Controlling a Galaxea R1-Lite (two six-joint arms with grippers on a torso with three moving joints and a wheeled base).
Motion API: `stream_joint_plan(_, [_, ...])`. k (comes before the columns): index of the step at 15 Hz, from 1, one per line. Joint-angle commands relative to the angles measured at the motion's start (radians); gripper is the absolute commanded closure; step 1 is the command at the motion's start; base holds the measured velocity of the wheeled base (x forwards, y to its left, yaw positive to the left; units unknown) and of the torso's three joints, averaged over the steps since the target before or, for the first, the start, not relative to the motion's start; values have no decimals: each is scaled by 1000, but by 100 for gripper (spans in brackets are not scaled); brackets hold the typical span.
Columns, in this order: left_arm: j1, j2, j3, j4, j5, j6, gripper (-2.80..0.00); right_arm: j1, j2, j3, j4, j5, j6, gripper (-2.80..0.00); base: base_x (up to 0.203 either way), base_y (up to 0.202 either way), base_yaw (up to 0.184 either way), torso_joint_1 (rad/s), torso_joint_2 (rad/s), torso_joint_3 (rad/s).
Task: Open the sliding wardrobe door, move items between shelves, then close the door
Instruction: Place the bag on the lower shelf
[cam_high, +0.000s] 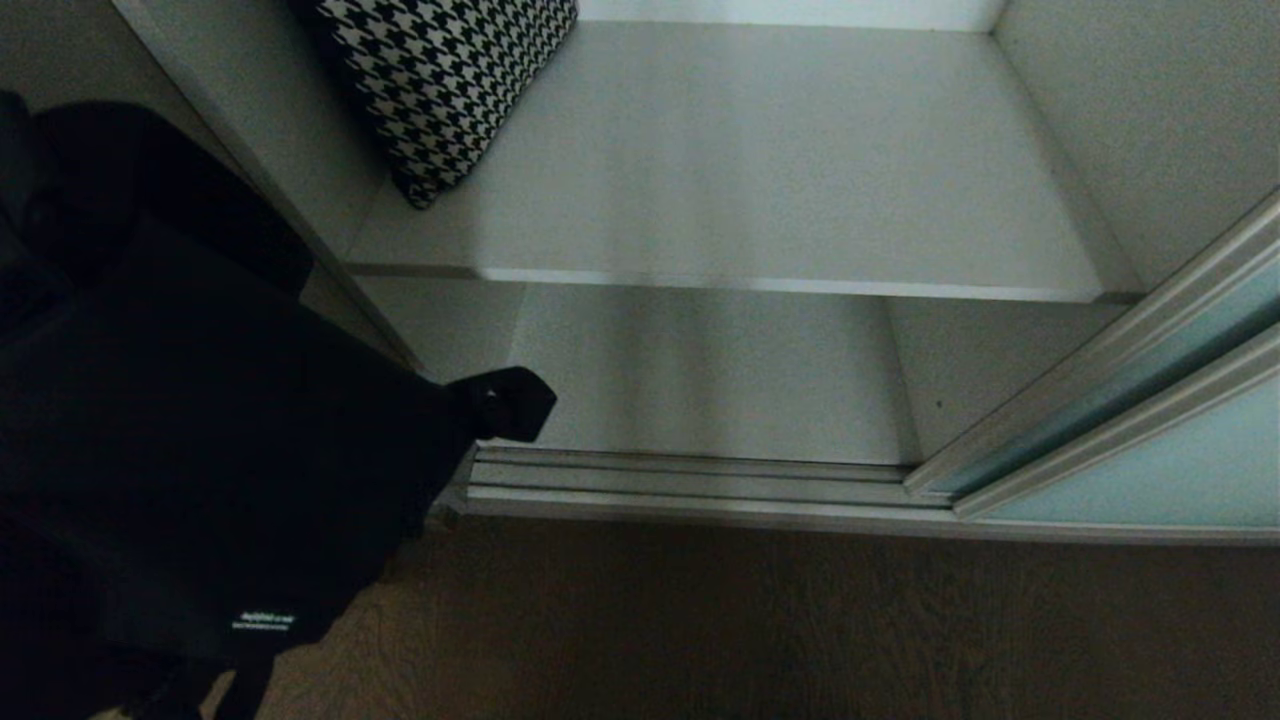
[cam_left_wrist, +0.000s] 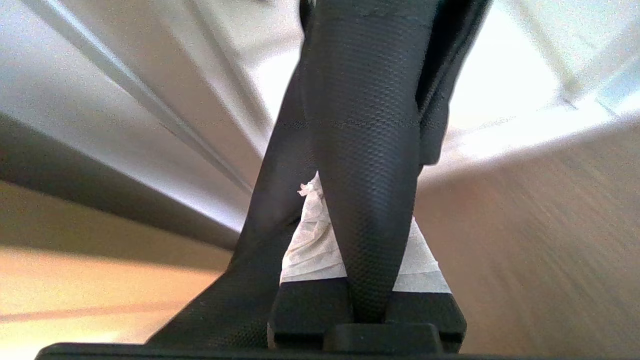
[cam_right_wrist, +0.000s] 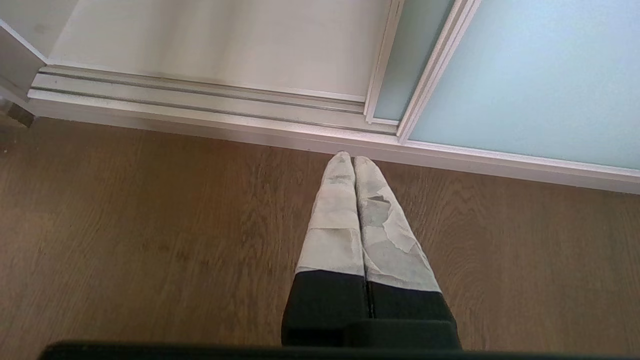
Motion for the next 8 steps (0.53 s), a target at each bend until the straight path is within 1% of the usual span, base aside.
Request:
stream_joint_plan(1, [1,-61,33,85,-68,-3,0,0,-3,0,0,0,1,0,0,0,0,0,0,0])
stream_joint_plan(3, [1,-81,78,120,-107,-3,0,0,-3,1,0,0,0,0,0,0,0,0,0,0])
stream_joint_plan(8, [1,-135,247,164,-223,1,0,0,-3,0,0,0,1,0,0,0,0,0,0,0])
